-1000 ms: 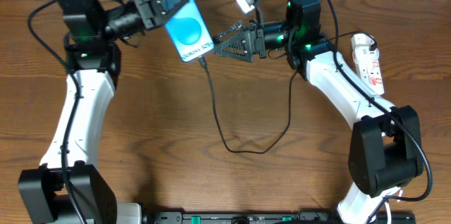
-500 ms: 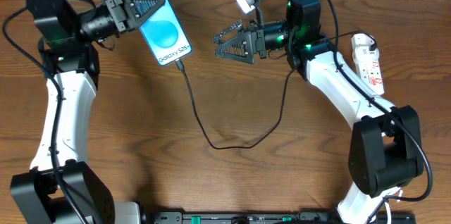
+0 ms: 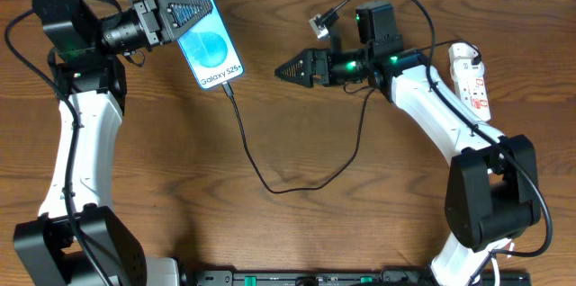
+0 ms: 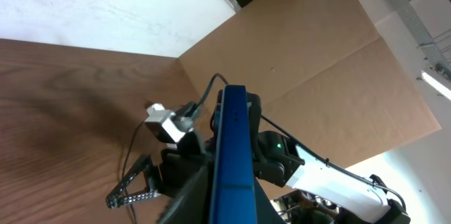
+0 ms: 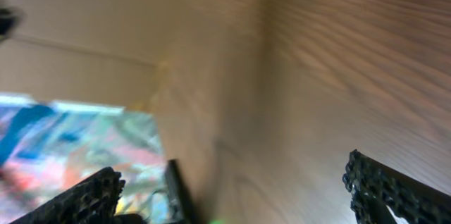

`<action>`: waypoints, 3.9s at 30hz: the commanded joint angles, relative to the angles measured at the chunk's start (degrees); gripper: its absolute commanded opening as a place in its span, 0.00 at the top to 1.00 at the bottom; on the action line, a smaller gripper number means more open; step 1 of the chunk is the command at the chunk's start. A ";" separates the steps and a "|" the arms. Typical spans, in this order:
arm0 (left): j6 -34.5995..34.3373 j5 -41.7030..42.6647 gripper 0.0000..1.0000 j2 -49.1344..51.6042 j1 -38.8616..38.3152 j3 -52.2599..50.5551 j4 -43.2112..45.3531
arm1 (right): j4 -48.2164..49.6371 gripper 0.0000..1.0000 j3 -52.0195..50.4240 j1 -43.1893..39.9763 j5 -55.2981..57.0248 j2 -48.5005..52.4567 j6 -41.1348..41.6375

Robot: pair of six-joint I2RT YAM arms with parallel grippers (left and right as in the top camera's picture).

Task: Plug charger to phone and switch on socket
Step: 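Open the right gripper and pull it back from the plugged phone, then lower the phone with the left gripper and lay it flat on the table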

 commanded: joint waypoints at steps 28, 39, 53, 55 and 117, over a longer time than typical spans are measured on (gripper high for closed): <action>11.23 -7.65 0.92 -0.94 0.13 -15.43 -10.36 | -9.92 0.01 0.52 -0.79 16.26 -3.54 -6.67; 18.91 -18.47 0.93 -0.94 0.13 -22.45 -22.16 | -11.43 0.01 0.52 -0.76 16.28 -3.54 -6.75; 25.31 -38.73 0.92 -0.94 0.13 -22.45 -41.03 | -12.07 0.01 0.52 0.72 17.68 -3.54 -6.91; 26.23 -42.84 0.92 -0.94 0.13 -22.45 -43.36 | -12.04 0.01 0.52 0.85 17.77 -3.54 -6.91; 26.40 -55.19 0.89 -0.92 -0.31 -30.80 -47.71 | -12.68 0.01 0.52 3.43 22.32 -3.52 -6.91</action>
